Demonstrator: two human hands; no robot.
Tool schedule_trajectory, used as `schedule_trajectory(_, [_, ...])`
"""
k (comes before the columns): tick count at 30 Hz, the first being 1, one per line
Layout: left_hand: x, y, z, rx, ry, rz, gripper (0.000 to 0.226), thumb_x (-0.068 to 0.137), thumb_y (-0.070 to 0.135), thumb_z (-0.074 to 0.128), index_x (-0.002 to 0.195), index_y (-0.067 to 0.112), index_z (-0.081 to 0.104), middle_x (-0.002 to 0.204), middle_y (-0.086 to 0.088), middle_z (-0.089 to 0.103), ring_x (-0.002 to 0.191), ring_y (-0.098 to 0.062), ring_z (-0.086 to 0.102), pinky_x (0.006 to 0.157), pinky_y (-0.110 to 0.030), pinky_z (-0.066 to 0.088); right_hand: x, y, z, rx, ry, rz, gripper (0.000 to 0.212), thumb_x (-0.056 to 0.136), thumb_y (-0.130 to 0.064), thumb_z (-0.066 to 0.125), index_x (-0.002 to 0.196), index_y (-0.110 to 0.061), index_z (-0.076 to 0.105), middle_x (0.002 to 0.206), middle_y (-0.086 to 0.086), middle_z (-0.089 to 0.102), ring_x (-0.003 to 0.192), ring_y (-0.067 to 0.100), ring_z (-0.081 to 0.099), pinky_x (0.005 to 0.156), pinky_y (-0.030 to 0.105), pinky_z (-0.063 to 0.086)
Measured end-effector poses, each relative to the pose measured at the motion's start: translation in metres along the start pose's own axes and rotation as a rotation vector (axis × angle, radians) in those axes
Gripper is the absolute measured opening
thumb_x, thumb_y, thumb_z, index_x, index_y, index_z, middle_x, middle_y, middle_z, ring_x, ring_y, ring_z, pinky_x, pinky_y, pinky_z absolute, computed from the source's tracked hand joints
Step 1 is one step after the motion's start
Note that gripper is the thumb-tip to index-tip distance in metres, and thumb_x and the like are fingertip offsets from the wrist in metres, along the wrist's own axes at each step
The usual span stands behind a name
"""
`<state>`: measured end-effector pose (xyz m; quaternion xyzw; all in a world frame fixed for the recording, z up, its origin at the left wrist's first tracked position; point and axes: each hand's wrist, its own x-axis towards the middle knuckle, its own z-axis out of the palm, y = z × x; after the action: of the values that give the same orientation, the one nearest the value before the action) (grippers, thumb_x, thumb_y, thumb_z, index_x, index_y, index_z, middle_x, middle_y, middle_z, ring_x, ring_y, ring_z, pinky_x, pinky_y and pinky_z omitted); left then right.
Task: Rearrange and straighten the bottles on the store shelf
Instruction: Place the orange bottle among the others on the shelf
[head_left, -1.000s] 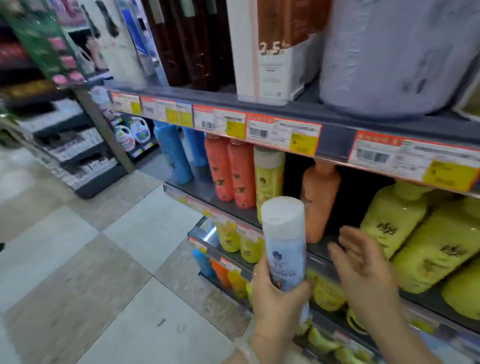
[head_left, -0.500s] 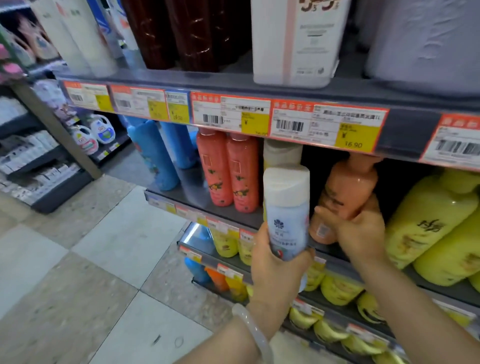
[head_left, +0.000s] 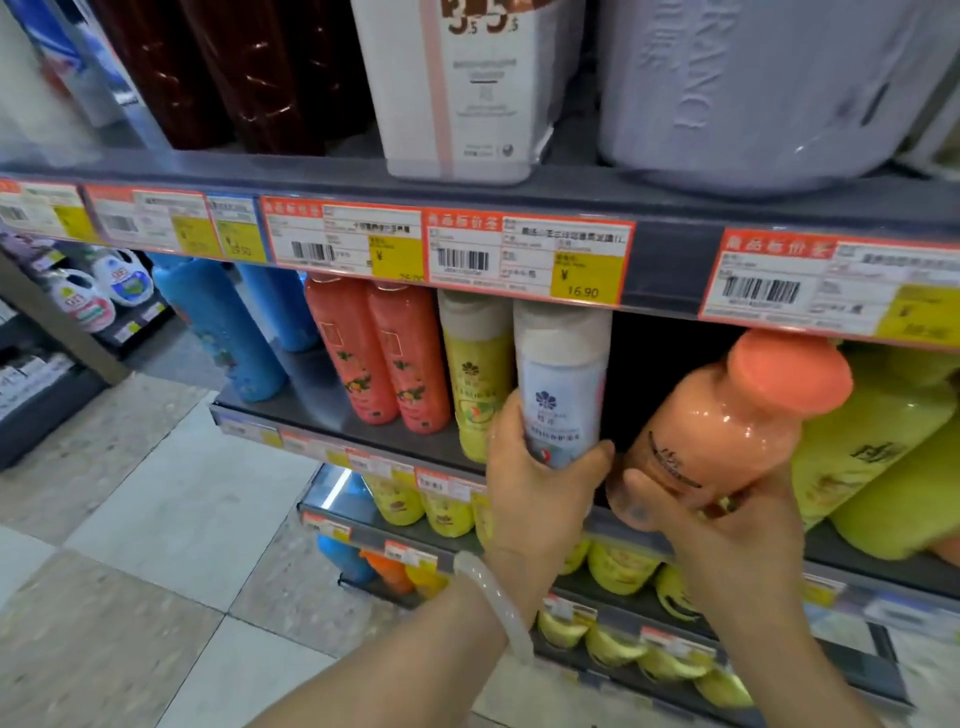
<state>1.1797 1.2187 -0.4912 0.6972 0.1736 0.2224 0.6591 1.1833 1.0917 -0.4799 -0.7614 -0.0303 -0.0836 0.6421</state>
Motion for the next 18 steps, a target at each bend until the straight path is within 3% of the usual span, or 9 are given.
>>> schedule_trajectory(2, [0.010, 0.000, 0.010, 0.019, 0.015, 0.004, 0.051, 0.053, 0.027, 0.077, 0.100, 0.023, 0.056, 0.105, -0.011, 0.062, 0.094, -0.021, 0.064, 0.078, -0.036, 0.056, -0.001, 0.001, -0.003, -0.016, -0.009, 0.008, 0.057, 0.062, -0.006, 0.081, 0.101, -0.025, 0.044, 0.088, -0.019, 0.055, 0.072, -0.022, 0.053, 0.057, -0.002, 0.039])
schedule_trajectory(5, [0.023, -0.009, 0.025, 0.103, 0.096, 0.001, 0.066, 0.043, 0.044, 0.071, 0.099, 0.012, 0.054, 0.100, -0.015, 0.062, 0.090, -0.027, 0.063, 0.076, -0.042, 0.055, -0.004, 0.004, -0.003, 0.000, -0.037, 0.019, 0.057, 0.062, -0.005, 0.080, 0.104, -0.023, 0.046, 0.091, -0.016, 0.058, 0.076, -0.018, 0.056, 0.059, 0.000, 0.042])
schedule_trajectory(11, [0.032, -0.035, 0.035, 0.142, 0.048, -0.088, 0.065, 0.045, 0.046, 0.070, 0.101, 0.020, 0.049, 0.102, -0.015, 0.061, 0.093, -0.030, 0.063, 0.080, -0.049, 0.054, -0.002, 0.013, 0.001, 0.024, -0.073, 0.049, 0.057, 0.062, -0.006, 0.081, 0.104, -0.024, 0.047, 0.090, -0.015, 0.060, 0.077, -0.015, 0.058, 0.059, 0.003, 0.044])
schedule_trajectory(18, [0.024, -0.027, 0.028, 0.152, -0.005, -0.078, 0.065, 0.051, 0.043, 0.069, 0.106, 0.015, 0.046, 0.103, -0.010, 0.062, 0.094, -0.025, 0.063, 0.083, -0.048, 0.053, 0.002, 0.008, 0.002, 0.017, -0.085, 0.094, 0.055, 0.062, -0.010, 0.081, 0.103, -0.026, 0.048, 0.087, -0.017, 0.060, 0.074, -0.016, 0.058, 0.057, 0.003, 0.044])
